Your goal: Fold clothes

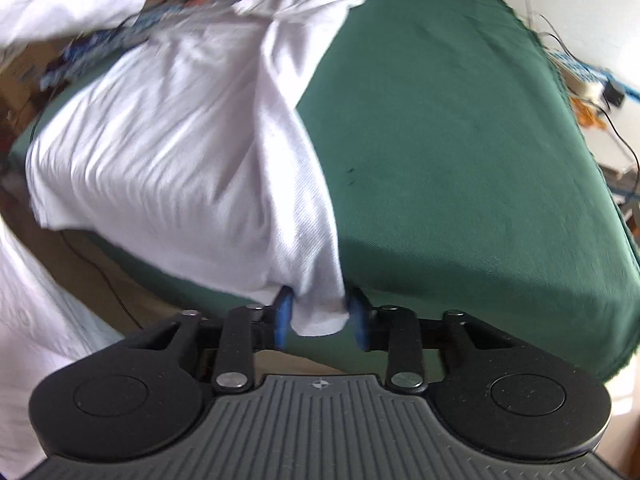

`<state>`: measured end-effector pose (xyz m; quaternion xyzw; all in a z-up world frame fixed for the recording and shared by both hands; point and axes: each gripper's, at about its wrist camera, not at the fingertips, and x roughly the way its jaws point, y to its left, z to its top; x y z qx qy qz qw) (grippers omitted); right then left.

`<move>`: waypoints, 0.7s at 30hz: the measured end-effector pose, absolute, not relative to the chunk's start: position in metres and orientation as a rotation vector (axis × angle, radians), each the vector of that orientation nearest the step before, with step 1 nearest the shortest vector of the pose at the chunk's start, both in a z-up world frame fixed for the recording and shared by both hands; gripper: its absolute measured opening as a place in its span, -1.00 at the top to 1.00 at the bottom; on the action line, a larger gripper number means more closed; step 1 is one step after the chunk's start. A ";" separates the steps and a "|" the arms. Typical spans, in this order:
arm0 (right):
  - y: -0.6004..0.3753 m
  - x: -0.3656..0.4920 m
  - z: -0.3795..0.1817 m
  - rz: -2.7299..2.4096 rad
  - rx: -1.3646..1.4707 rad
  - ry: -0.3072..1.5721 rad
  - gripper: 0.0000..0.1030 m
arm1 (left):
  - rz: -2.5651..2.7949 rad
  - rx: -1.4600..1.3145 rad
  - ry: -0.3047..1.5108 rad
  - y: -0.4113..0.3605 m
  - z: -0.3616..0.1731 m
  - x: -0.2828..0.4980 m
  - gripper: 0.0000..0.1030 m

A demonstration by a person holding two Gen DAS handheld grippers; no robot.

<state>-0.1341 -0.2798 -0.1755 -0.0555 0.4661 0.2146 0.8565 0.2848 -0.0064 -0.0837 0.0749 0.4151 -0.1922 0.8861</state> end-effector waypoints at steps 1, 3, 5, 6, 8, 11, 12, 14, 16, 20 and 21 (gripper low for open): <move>-0.277 -0.136 -0.175 0.470 -0.145 0.982 0.81 | -0.393 0.158 0.861 -0.008 -0.084 0.284 1.00; -0.276 -0.142 -0.168 0.481 -0.172 0.978 0.87 | -0.385 0.153 0.863 -0.008 -0.083 0.284 1.00; -0.274 -0.148 -0.159 0.470 -0.182 0.975 0.93 | -0.382 0.141 0.869 -0.007 -0.081 0.285 1.00; -0.273 -0.152 -0.154 0.460 -0.182 0.972 0.93 | -0.382 0.136 0.871 -0.006 -0.081 0.285 1.00; -0.266 -0.160 -0.140 0.459 -0.178 0.952 0.94 | -0.387 0.132 0.876 -0.005 -0.078 0.287 1.00; -0.250 -0.168 -0.123 0.453 -0.207 0.928 0.94 | -0.396 0.127 0.882 -0.004 -0.074 0.290 1.00; -0.244 -0.171 -0.117 0.452 -0.217 0.921 0.94 | -0.399 0.127 0.883 -0.003 -0.073 0.292 1.00; -0.231 -0.175 -0.108 0.457 -0.233 0.912 0.93 | -0.407 0.126 0.885 -0.003 -0.071 0.295 1.00; -0.220 -0.181 -0.107 0.469 -0.254 0.921 0.93 | -0.415 0.125 0.887 -0.002 -0.068 0.298 1.00; -0.184 -0.183 -0.110 0.499 -0.205 0.965 0.93 | -0.436 0.132 0.883 -0.001 -0.064 0.305 1.00; -0.176 -0.183 -0.112 0.504 -0.202 0.973 0.93 | -0.440 0.133 0.883 0.000 -0.064 0.307 1.00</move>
